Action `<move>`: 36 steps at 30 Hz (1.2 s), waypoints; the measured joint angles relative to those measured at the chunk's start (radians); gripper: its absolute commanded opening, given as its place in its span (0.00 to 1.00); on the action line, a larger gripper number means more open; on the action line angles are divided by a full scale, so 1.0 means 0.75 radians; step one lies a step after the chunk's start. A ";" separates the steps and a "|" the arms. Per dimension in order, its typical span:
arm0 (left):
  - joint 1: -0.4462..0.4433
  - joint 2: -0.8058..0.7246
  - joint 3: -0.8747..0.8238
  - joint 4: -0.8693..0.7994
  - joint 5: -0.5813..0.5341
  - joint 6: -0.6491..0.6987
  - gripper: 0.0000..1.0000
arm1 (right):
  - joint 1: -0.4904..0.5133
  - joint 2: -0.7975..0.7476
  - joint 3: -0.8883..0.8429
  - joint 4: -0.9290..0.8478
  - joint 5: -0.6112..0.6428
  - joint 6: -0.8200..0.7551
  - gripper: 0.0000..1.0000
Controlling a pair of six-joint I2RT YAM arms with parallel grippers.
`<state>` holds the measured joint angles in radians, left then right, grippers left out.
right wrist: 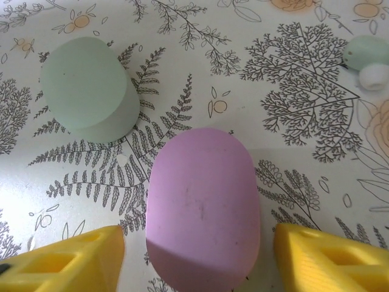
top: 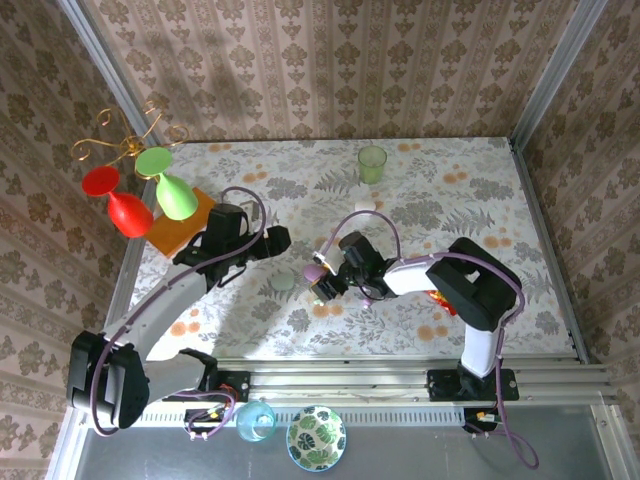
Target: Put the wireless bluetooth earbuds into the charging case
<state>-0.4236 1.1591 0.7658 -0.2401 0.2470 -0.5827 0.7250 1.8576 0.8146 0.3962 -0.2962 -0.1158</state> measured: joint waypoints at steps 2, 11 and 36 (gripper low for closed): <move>0.000 0.008 -0.002 0.001 0.005 0.001 0.83 | 0.000 0.015 0.013 -0.002 -0.004 -0.004 0.52; -0.001 0.015 -0.012 0.004 0.015 0.011 0.84 | 0.000 0.016 0.023 -0.005 -0.014 -0.020 0.36; -0.308 0.024 -0.152 0.759 0.561 0.894 1.00 | -0.362 -0.880 0.013 -0.675 -0.420 -0.032 0.38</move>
<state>-0.6548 1.1774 0.6518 0.3290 0.6674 0.0875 0.4538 1.1976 0.8246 -0.1101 -0.6109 -0.1394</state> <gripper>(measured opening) 0.999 0.383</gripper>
